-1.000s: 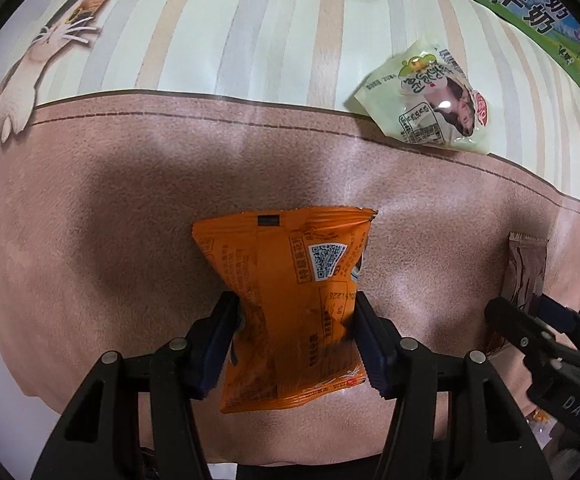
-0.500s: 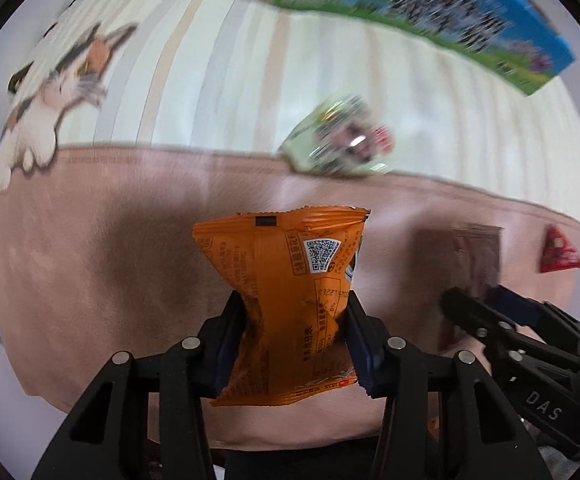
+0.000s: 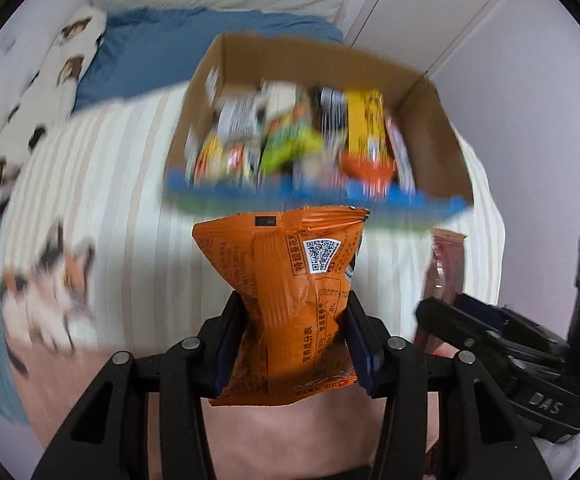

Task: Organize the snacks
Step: 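Carry the orange bag and brown pack over the box with both tools, then lower both packs into the box and open both tools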

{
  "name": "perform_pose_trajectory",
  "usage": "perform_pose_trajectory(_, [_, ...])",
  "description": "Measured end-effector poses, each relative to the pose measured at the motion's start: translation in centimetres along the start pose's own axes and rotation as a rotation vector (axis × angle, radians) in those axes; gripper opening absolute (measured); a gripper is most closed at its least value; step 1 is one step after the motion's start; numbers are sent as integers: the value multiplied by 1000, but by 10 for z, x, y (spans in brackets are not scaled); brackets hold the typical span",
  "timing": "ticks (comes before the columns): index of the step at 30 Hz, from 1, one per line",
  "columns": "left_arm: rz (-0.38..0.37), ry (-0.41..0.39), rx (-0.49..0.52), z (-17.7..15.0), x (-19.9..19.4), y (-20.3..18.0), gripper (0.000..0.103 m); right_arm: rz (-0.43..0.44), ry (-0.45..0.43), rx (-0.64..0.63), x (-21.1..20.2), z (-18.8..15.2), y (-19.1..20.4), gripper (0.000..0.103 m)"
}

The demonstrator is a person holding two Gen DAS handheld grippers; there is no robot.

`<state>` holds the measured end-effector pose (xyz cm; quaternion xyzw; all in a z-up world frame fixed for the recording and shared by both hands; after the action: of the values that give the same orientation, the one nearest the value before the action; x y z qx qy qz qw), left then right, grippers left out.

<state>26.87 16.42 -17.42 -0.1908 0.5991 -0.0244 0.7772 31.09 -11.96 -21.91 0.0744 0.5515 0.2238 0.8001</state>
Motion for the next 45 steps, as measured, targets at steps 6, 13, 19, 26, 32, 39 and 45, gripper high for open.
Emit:
perform_pose_trajectory(6, [53, 0, 8, 119, 25, -41, 45, -13, -20, -22, 10, 110, -29, 59])
perform_pose_trajectory(13, [180, 113, 49, 202, 90, -49, 46, -38, 99, 3, 72, 189, -64, 59])
perform_pose_trajectory(19, [256, 186, 58, 241, 141, -36, 46, -62, 203, 14, 130, 211, -86, 59])
perform_pose_trajectory(26, [272, 241, 44, 248, 165, -29, 46, -65, 290, 43, 177, 212, -103, 72])
perform_pose_trajectory(32, [252, 223, 26, 244, 160, -29, 78, -131, 296, 61, 179, 212, -119, 97])
perform_pose_trajectory(39, [212, 195, 0, 234, 142, -33, 92, -180, 310, 46, 162, 203, -124, 99])
perform_pose_trajectory(45, [190, 175, -1, 214, 124, -39, 92, -210, 287, 27, 133, 195, -120, 99])
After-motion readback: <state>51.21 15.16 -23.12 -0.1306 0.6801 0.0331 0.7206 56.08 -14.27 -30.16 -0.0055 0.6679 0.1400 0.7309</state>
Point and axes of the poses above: each gripper's, at about its wrist camera, not at the fingertips, and x roughly the way its jaws point, y to its left, z to its top, the point moved 10 cm from there along x, roughly the way its jaws point, and after that the axes turned 14 degrees about -x, right-handed, at the moved point
